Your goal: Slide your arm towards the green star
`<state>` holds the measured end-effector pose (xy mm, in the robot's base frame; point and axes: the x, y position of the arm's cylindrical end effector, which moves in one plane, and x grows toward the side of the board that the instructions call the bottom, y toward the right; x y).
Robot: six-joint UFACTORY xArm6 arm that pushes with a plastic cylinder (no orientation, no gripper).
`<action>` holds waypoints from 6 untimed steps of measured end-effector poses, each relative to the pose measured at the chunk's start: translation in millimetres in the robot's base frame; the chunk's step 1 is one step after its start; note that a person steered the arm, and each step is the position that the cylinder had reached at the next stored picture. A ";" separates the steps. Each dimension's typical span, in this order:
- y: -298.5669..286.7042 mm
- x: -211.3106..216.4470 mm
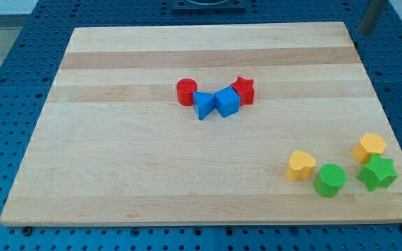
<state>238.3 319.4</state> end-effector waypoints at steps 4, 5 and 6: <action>-34.3 70.0; -29.5 90.7; -13.5 117.4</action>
<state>355.8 305.9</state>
